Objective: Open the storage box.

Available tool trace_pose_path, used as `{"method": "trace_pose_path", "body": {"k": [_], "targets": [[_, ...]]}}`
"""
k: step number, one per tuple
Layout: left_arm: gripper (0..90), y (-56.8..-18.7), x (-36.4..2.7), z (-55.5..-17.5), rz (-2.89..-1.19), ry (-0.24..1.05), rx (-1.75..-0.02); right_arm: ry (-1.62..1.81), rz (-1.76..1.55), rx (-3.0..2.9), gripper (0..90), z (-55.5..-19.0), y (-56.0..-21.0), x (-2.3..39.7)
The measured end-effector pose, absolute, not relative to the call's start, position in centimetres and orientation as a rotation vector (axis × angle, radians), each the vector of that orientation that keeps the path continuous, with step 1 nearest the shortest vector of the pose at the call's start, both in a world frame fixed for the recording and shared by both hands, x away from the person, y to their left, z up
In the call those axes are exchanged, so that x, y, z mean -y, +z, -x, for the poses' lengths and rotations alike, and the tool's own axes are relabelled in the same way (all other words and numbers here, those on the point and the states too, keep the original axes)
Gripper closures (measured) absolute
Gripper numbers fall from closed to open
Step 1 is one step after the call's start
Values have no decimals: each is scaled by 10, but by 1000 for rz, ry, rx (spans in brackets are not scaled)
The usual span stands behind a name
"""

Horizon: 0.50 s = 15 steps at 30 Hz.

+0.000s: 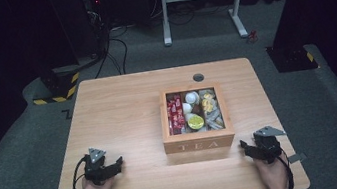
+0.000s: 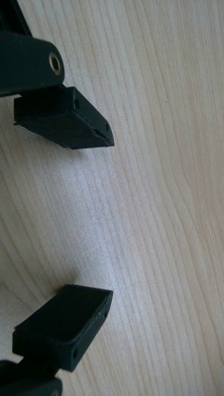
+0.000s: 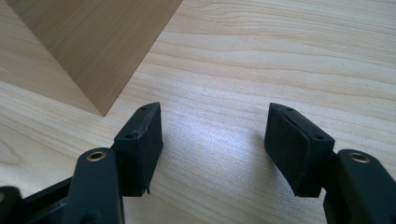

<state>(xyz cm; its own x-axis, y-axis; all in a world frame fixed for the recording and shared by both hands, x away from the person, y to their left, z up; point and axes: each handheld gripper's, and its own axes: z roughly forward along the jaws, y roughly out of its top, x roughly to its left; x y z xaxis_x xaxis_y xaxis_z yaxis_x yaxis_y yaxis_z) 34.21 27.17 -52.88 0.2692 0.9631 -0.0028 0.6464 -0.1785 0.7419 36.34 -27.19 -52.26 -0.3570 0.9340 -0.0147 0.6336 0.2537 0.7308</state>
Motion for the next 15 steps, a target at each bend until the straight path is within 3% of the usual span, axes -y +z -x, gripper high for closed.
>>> {"method": "trace_pose_path", "body": {"k": [11,15], "targets": [[218,-529,-271,-342,-1910,643,-1449,893,-1423,-2082,378,-363,-523,272],[219,-529,-272,-342,-1915,643,-1448,902,-1407,-2085,461,-361,-522,270]]}}
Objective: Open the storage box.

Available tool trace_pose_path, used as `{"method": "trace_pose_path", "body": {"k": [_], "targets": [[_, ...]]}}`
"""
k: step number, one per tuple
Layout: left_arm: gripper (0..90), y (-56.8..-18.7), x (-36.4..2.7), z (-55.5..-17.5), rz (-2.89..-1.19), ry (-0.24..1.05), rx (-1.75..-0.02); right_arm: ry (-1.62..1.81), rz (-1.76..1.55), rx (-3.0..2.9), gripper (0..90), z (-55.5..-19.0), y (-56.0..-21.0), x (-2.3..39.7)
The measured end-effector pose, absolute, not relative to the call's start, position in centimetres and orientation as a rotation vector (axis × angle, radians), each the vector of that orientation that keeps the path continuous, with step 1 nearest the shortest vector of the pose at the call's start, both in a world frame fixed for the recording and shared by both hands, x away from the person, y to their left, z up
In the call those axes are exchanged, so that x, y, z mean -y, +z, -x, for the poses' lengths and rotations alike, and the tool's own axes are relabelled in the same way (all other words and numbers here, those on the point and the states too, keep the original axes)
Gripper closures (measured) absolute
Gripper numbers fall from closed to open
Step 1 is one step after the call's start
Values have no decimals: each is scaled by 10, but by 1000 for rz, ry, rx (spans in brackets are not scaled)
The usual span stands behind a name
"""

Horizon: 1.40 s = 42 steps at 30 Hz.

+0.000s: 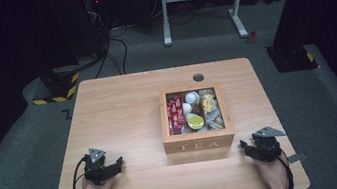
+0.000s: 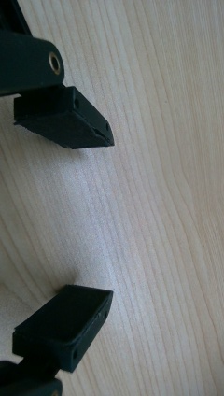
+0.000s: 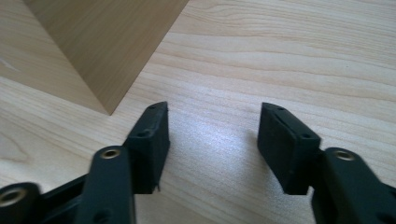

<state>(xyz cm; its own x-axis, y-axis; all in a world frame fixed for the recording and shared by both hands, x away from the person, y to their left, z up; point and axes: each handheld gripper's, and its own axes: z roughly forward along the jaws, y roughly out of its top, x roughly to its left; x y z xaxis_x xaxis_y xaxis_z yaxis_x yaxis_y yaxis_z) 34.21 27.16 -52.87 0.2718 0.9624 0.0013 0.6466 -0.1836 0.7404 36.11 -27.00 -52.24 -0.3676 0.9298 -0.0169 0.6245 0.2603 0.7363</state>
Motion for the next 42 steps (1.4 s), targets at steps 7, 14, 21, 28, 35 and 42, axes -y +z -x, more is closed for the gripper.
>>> {"method": "trace_pose_path", "body": {"k": [7,14,21,28,35,42], "targets": [[218,-529,-272,-342,-1914,642,-1448,901,-1426,-2063,565,-358,-522,269],[216,-529,-271,-342,-1910,641,-1448,932,-1420,-2080,635,-354,-520,264],[215,-529,-271,-342,-1909,641,-1448,977,-1396,-2113,681,-347,-517,260],[215,-529,-271,-342,-1910,640,-1448,999,-1353,-2156,719,-343,-513,254],[215,-529,-271,-342,-1910,641,-1448,1037,-1294,-2222,759,-337,-509,239],[215,-529,-272,-342,-1910,639,-1448,1063,-1253,-2280,779,-335,-508,223]]}}
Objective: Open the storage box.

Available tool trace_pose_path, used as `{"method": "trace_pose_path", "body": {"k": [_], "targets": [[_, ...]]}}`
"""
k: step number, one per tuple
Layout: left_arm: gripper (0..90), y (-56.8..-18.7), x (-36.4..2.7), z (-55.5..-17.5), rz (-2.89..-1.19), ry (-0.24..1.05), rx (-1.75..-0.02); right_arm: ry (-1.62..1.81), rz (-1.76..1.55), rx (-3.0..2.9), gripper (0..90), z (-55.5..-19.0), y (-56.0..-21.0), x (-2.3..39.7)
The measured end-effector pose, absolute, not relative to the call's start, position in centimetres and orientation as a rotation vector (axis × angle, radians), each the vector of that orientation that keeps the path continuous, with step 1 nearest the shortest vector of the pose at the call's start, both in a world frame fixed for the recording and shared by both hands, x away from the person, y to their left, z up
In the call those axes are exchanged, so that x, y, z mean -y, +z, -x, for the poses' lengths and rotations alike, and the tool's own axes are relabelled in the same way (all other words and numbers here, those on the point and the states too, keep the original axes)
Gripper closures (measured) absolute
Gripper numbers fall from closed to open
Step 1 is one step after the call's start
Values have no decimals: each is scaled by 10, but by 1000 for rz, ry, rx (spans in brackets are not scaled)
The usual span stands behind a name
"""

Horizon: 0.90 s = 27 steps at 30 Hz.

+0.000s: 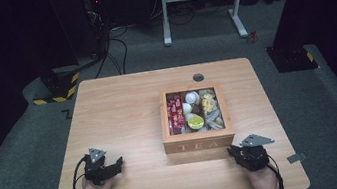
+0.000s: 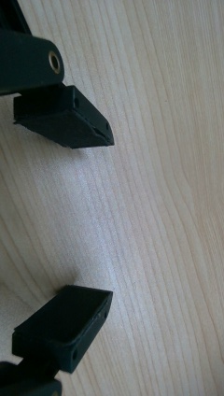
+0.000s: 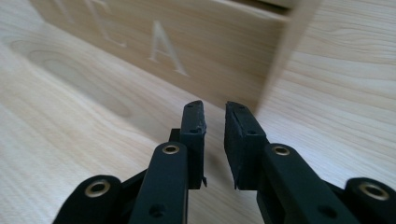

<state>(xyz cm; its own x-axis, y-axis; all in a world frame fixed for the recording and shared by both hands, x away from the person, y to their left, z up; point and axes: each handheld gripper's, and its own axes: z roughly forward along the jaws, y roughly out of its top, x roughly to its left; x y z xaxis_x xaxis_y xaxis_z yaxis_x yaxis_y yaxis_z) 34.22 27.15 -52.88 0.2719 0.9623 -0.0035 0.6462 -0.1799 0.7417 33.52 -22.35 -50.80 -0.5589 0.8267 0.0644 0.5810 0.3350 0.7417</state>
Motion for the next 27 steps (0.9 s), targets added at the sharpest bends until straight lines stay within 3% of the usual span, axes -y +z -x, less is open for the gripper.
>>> {"method": "trace_pose_path", "body": {"k": [27], "targets": [[215,-529,-271,-342,-1910,640,-1448,1190,-1147,-2412,836,-352,-501,175]]}}
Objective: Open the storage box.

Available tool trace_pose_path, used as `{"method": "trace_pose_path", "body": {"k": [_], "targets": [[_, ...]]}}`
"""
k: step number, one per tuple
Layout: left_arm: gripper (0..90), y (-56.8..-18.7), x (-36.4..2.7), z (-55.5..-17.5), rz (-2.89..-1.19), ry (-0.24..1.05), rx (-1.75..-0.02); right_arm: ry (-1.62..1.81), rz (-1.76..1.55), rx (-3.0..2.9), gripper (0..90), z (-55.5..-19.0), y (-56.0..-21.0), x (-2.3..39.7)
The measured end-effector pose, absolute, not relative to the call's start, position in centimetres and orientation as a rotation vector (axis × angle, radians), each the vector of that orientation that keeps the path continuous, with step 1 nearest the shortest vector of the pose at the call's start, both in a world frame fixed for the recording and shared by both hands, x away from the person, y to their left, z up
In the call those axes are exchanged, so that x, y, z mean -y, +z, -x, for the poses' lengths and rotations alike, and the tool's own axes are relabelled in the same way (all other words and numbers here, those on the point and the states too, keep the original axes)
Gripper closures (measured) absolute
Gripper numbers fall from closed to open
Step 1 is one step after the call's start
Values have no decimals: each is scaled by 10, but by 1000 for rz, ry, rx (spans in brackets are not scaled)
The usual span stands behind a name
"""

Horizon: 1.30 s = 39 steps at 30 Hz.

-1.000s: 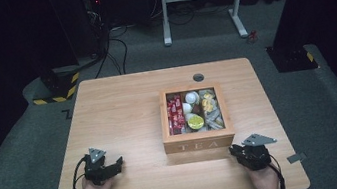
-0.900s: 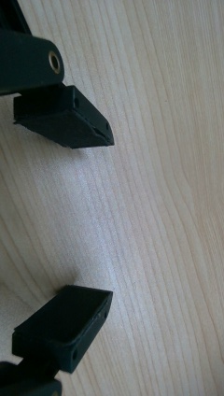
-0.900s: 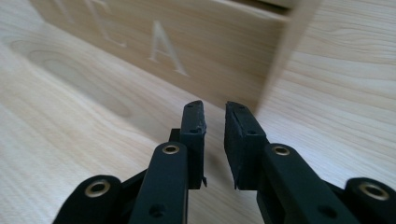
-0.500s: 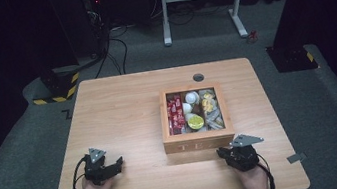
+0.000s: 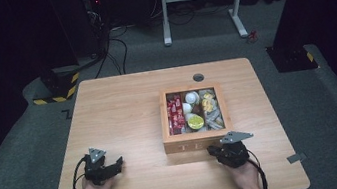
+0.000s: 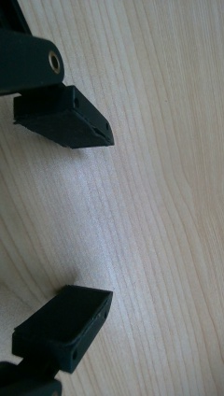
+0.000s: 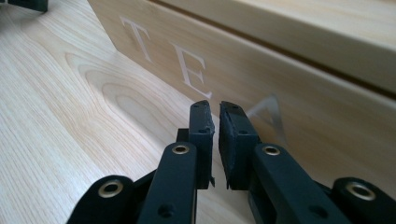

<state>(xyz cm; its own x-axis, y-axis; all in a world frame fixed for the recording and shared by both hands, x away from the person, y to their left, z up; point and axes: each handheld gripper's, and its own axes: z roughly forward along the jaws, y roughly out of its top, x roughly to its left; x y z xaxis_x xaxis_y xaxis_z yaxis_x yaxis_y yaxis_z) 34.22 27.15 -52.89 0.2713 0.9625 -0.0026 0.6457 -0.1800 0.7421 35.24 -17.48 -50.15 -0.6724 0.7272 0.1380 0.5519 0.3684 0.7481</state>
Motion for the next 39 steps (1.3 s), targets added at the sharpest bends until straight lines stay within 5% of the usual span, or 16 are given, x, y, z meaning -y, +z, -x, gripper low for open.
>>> {"method": "trace_pose_path", "body": {"k": [39], "targets": [[215,-529,-272,-342,-1912,637,-1448,1319,-1101,-2368,900,-361,-480,153]]}}
